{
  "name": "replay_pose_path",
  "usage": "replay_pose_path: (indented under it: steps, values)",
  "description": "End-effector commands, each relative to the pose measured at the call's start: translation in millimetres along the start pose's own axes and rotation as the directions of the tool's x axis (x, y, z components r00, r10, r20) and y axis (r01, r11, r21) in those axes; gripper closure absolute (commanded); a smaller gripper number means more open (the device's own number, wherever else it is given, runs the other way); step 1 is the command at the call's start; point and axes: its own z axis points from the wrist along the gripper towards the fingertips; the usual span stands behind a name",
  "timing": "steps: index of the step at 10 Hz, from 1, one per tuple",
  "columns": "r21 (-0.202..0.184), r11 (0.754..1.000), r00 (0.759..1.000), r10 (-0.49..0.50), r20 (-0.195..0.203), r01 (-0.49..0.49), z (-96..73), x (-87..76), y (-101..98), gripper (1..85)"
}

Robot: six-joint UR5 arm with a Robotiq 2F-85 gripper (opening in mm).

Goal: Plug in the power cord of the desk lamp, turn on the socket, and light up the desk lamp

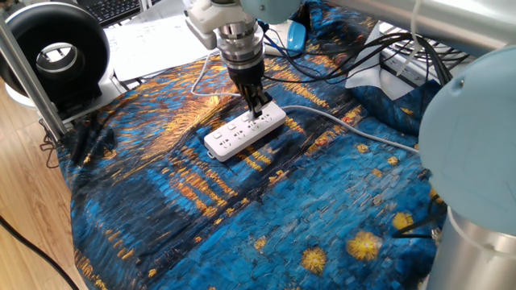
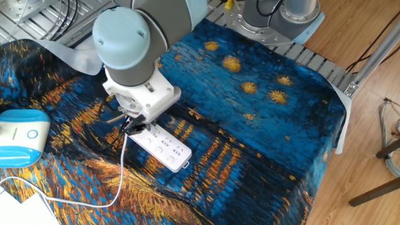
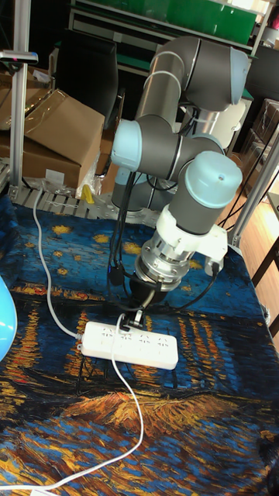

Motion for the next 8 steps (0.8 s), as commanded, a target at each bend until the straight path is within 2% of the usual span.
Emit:
replay_pose_path:
  steps: [1, 2, 5, 6, 7, 8]
  values:
    - [-0.018, 0.997, 0.997, -0.075, -0.032, 0.074, -2.6, 13.5, -1.7, 84.3]
    - [-0.016, 0.993, 0.991, -0.119, -0.062, 0.118, -3.0, 21.4, -3.4, 84.3]
    - [-0.022, 0.999, 0.998, -0.045, -0.051, 0.044, -4.1, 15.5, 1.9, 84.3]
    - [-0.032, 0.999, 0.999, -0.024, -0.042, 0.022, -6.5, 8.7, 8.1, 84.3]
    - [-0.012, 1.000, 0.996, -0.003, -0.088, 0.002, -7.0, 18.2, 3.7, 84.3]
    - [-0.006, 1.000, 0.994, 0.011, -0.107, -0.012, -6.2, 19.6, 3.5, 84.3]
